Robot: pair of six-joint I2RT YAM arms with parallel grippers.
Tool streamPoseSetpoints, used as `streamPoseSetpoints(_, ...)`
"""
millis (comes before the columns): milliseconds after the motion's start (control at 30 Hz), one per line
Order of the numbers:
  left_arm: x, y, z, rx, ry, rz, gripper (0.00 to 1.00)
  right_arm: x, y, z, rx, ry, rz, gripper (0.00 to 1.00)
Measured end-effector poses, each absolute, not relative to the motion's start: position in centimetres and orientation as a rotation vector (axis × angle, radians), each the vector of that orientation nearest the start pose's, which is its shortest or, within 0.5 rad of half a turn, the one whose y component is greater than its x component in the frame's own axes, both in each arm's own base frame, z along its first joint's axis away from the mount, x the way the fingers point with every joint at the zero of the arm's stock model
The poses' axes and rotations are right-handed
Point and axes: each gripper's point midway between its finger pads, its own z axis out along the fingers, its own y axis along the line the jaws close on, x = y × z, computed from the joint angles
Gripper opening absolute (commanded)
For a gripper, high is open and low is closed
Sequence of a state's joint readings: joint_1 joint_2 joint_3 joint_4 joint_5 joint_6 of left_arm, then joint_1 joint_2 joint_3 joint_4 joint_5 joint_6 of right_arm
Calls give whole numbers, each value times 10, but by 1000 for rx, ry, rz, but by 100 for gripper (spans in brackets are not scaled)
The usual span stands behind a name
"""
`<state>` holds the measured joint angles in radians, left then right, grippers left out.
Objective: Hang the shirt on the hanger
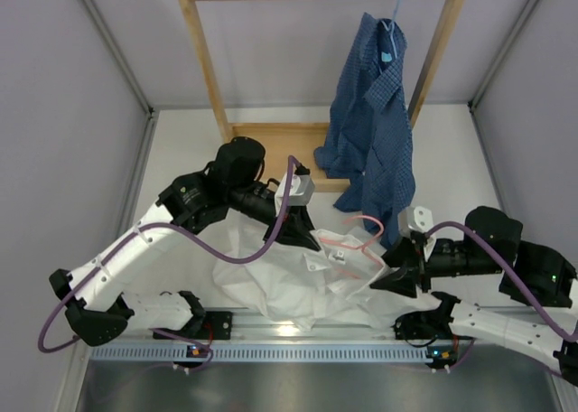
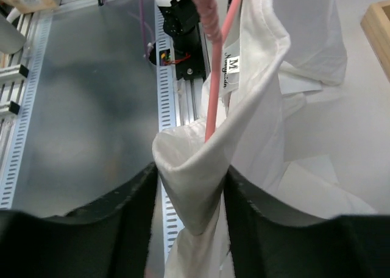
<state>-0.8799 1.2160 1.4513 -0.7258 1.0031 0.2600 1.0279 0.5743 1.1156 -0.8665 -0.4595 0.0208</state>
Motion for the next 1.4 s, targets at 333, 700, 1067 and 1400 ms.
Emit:
streamPoseSetpoints(333,77,-314,357,1607,1365,-1387,2,39,201,313,-1231,1618,1078,0)
streamPoseSetpoints(700,162,-285,391,1083,1639,-876,98,92,197,349,-829,1721,933,0)
streamPoseSetpoints(1067,165,-83,480,71,1506,-540,98,148,223,429,-610,1704,813,0)
streamPoseSetpoints(1400,178,-86,349,165,1750,-343,98,196,208,610,-412,1303,614,0)
